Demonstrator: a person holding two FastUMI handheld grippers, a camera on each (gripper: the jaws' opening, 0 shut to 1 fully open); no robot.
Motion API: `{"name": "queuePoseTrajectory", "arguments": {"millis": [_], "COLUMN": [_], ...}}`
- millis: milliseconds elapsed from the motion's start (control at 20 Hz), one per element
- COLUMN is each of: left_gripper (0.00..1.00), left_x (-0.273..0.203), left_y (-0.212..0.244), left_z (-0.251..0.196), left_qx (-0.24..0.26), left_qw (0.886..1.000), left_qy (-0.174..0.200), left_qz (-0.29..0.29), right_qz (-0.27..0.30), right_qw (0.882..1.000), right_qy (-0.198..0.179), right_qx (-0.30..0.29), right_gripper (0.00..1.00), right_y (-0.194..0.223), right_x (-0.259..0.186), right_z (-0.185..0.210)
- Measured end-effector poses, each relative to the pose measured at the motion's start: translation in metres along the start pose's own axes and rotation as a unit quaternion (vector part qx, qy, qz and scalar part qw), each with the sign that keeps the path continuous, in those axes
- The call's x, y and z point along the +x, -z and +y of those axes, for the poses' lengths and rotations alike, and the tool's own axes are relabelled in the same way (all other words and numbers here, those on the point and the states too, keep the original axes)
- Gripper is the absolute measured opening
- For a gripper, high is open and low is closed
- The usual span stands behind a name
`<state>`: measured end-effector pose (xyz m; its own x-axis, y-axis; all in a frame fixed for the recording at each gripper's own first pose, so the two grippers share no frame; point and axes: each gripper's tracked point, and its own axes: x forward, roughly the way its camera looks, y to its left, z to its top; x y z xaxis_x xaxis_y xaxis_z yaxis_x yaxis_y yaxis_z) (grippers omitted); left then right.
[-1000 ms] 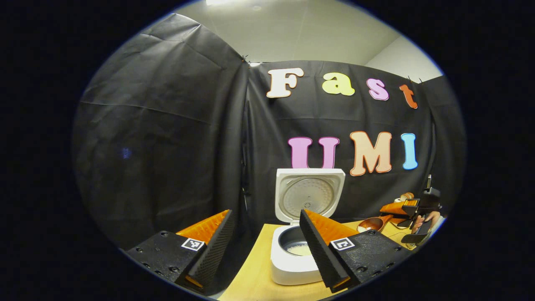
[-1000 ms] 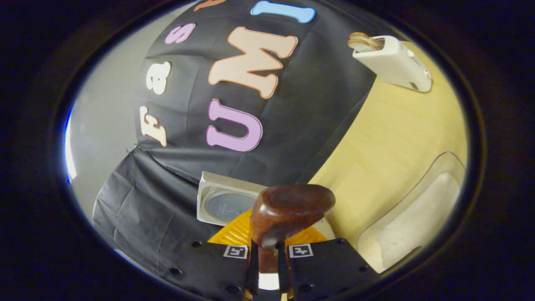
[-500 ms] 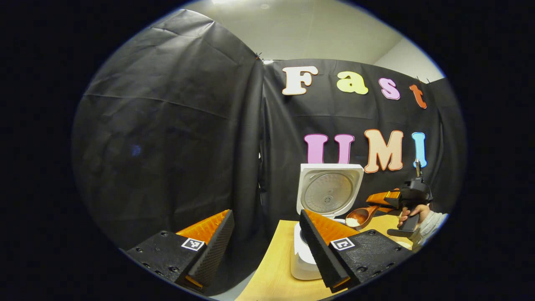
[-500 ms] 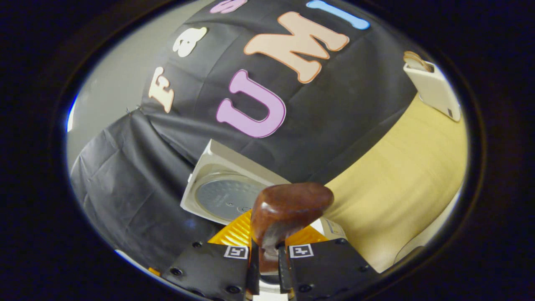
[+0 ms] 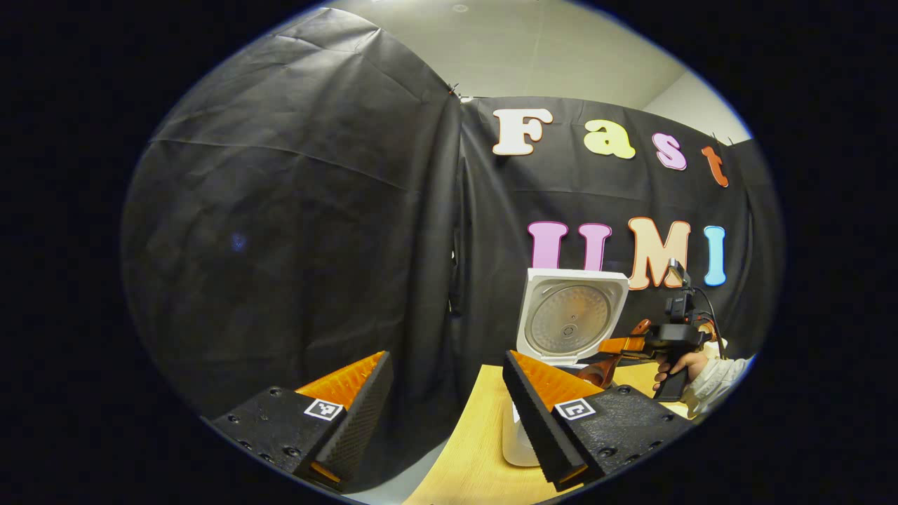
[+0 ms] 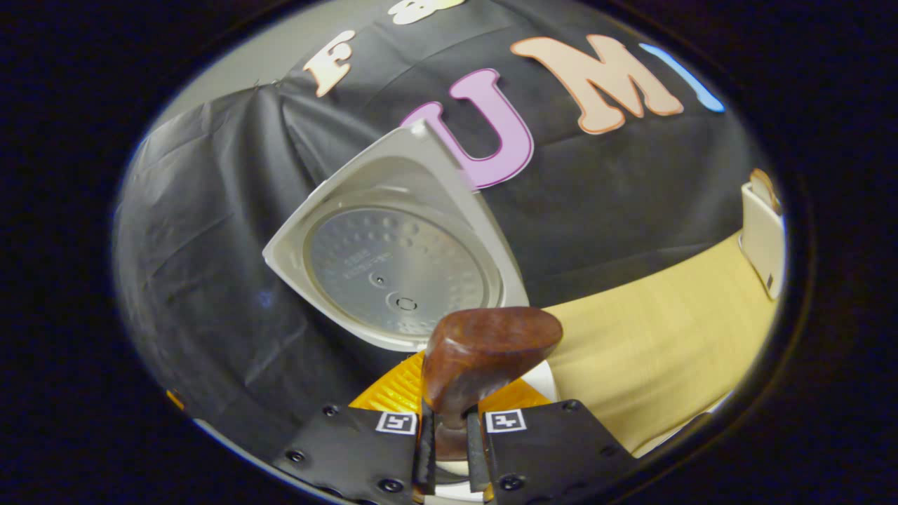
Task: Close the left gripper, press the button to open the rice cooker; take a wooden spoon from the chopstick holder with the right hand, scoop a spoonful of rice and pour it into the rice cooker, then put the wooden spoon back into the chopstick holder.
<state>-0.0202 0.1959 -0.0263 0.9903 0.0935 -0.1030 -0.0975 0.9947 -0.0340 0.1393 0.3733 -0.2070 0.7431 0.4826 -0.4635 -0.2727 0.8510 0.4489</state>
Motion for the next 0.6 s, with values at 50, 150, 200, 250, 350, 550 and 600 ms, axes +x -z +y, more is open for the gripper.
{"name": "queuePoseTrajectory", "arguments": {"millis": [50,150,200,250,350,550,600], "left_gripper": [0.93,0.93,0.94,0.94,0.93,0.93,0.93], "left_x": [0.001,0.001,0.001,0.0,0.001,-0.001,0.001], "left_y": [0.001,0.003,0.005,0.006,0.006,0.009,0.009], "left_z": [0.0,0.001,0.003,0.004,0.005,0.005,0.003], "left_qx": [-0.002,-0.006,-0.007,-0.009,-0.012,-0.018,-0.019], "left_qw": [1.0,1.0,1.0,1.0,1.0,1.0,1.0], "left_qy": [-0.002,-0.004,-0.005,-0.005,-0.007,-0.007,-0.008], "left_qz": [0.0,0.001,0.002,0.002,0.003,0.001,0.0], "right_qz": [-0.001,-0.005,-0.007,-0.009,-0.013,-0.026,-0.034], "right_qw": [1.0,0.998,0.996,0.993,0.986,0.967,0.96], "right_qy": [0.001,-0.001,-0.001,-0.003,-0.005,-0.01,-0.012], "right_qx": [-0.025,-0.07,-0.094,-0.118,-0.163,-0.253,-0.277], "right_gripper": [0.22,0.22,0.23,0.21,0.23,0.19,0.19], "right_y": [0.002,0.001,0.001,0.002,0.002,0.001,-0.001], "right_x": [0.0,0.002,0.002,0.003,0.002,-0.003,-0.005], "right_z": [0.004,0.011,0.014,0.018,0.025,0.042,0.047]}}
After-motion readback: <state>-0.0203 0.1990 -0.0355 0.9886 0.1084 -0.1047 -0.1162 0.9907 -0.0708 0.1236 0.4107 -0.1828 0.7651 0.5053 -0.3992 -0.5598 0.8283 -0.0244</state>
